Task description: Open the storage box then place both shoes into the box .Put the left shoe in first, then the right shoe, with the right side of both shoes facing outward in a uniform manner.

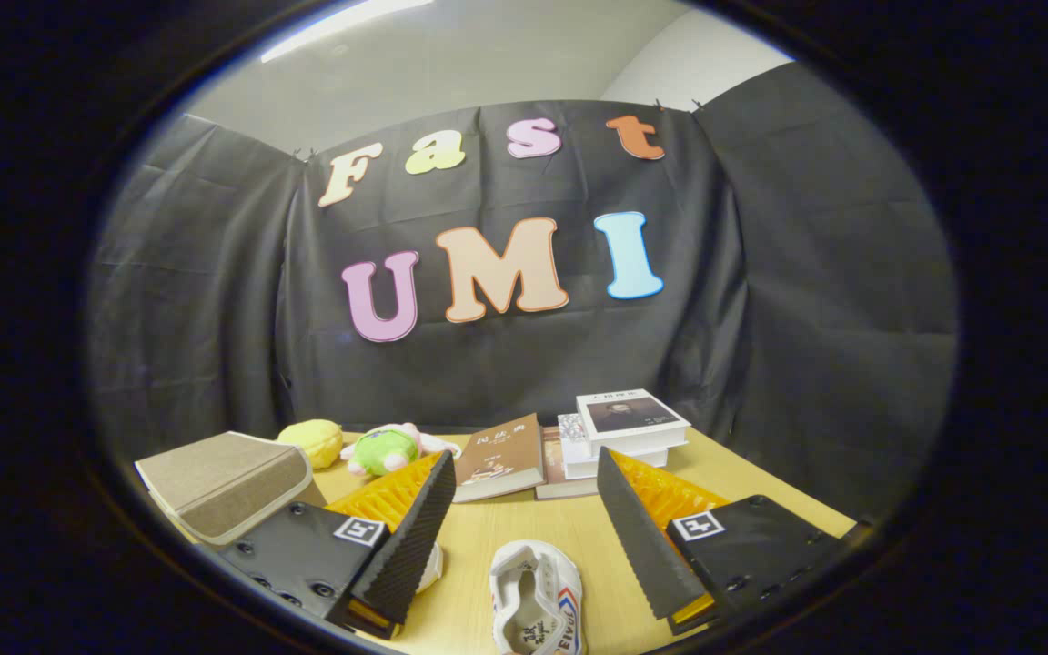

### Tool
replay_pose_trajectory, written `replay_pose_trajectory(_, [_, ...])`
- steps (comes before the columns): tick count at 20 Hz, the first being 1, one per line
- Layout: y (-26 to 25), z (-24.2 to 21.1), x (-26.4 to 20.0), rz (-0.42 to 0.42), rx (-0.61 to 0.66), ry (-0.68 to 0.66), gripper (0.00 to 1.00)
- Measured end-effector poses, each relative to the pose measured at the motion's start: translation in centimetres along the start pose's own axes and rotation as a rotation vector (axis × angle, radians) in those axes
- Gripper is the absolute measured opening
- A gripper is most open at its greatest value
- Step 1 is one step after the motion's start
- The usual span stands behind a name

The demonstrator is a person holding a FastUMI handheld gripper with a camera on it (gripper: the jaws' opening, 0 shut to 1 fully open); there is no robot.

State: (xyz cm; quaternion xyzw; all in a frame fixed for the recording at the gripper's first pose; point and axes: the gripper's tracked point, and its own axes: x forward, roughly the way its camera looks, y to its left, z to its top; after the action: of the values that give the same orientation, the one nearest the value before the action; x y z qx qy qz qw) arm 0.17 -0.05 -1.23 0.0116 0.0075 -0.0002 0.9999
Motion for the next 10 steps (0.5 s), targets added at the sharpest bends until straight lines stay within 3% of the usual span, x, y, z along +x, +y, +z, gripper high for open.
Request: replay_pose_trajectory(10, [1.2,0.1,-0.4,0.018,0.014,-0.002,0.98])
